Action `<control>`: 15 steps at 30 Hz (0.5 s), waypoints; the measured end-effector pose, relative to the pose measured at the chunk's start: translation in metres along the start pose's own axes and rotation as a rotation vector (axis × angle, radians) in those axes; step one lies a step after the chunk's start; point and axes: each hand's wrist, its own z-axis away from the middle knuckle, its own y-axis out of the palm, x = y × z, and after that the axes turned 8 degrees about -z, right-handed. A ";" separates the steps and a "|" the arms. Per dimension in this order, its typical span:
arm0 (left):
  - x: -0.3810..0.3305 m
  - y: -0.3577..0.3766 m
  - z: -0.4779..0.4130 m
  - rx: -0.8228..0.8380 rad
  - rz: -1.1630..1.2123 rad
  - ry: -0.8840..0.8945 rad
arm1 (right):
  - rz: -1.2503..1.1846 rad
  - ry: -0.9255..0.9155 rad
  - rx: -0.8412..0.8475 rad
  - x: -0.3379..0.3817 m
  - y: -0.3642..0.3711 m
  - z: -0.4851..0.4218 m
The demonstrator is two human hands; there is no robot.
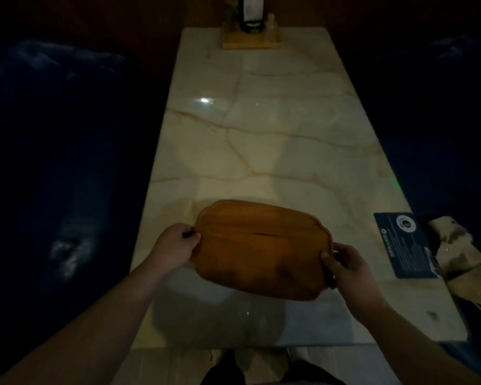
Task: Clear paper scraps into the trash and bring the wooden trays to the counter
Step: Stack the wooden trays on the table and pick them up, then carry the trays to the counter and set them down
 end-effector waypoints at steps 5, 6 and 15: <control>-0.027 0.014 0.058 -0.229 0.052 -0.045 | 0.014 -0.116 0.171 0.031 -0.027 -0.026; -0.030 0.016 0.069 -0.263 0.033 -0.036 | 0.021 -0.121 0.189 0.034 -0.029 -0.031; -0.032 0.046 0.202 -0.657 0.144 -0.146 | 0.127 -0.273 0.476 0.064 -0.017 -0.029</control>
